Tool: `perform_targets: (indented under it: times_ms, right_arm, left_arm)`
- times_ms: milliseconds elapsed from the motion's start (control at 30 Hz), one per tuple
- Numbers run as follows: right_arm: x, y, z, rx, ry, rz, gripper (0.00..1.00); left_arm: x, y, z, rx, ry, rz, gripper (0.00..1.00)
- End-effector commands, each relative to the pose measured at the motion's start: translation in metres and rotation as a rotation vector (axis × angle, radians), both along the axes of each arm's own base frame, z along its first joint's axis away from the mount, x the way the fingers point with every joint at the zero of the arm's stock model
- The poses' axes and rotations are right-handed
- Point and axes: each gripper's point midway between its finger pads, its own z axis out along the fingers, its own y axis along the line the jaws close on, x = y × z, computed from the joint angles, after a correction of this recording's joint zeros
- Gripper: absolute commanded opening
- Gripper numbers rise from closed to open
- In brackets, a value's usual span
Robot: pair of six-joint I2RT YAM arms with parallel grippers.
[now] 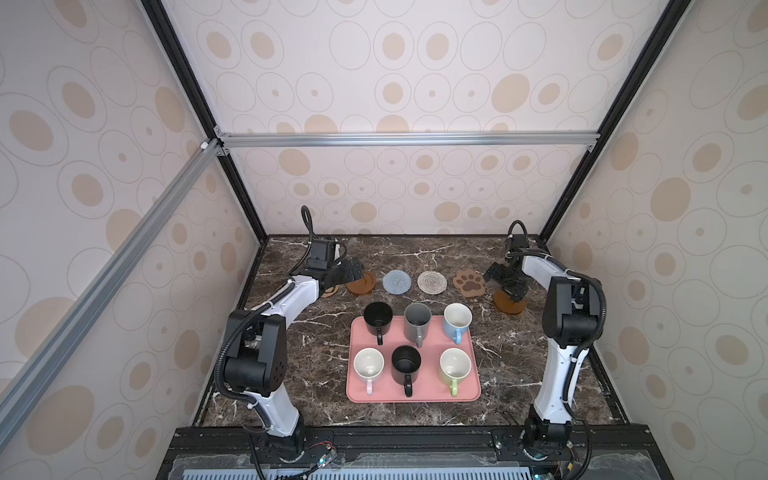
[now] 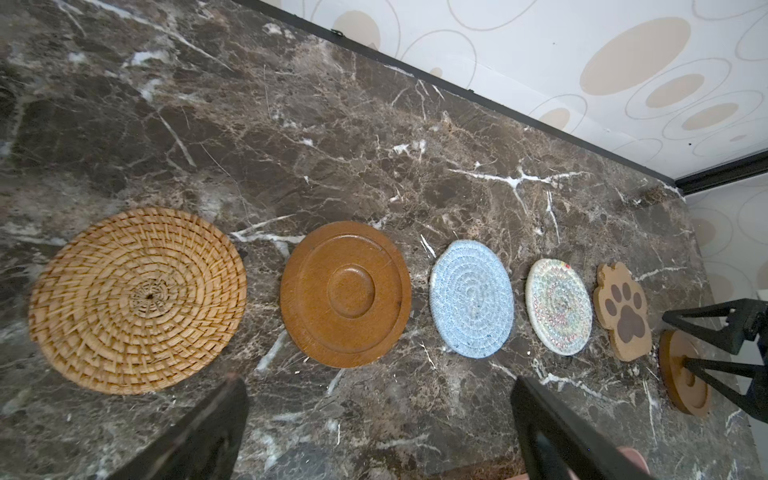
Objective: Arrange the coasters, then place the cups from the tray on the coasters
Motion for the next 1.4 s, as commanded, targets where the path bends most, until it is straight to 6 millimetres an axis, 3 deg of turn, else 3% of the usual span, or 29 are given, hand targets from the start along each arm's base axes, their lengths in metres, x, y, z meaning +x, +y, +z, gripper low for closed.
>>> perform_targets:
  times_ms: [0, 300, 833, 1167, 1367]
  right_arm:
    - [0.014, -0.005, -0.010, 0.024, -0.015, -0.038, 1.00]
    - [0.045, 0.008, -0.015, 0.122, -0.066, -0.035, 1.00]
    - [0.067, 0.015, -0.011, 0.179, -0.127, -0.044, 1.00]
    - [0.063, 0.015, -0.009, 0.173, -0.114, -0.034, 1.00]
    - [0.065, 0.015, 0.006, 0.173, -0.143, -0.031, 1.00]
  left_arm:
    - [0.004, 0.005, 0.016, 0.026, -0.036, 0.000, 1.00]
    - [0.001, 0.007, 0.017, 0.019, -0.040, 0.015, 1.00]
    - [0.001, 0.006, 0.016, 0.003, -0.038, 0.026, 1.00]
    - [0.001, 0.007, 0.018, 0.000, -0.044, 0.033, 1.00]
    - [0.001, 0.008, 0.019, 0.002, -0.050, 0.039, 1.00]
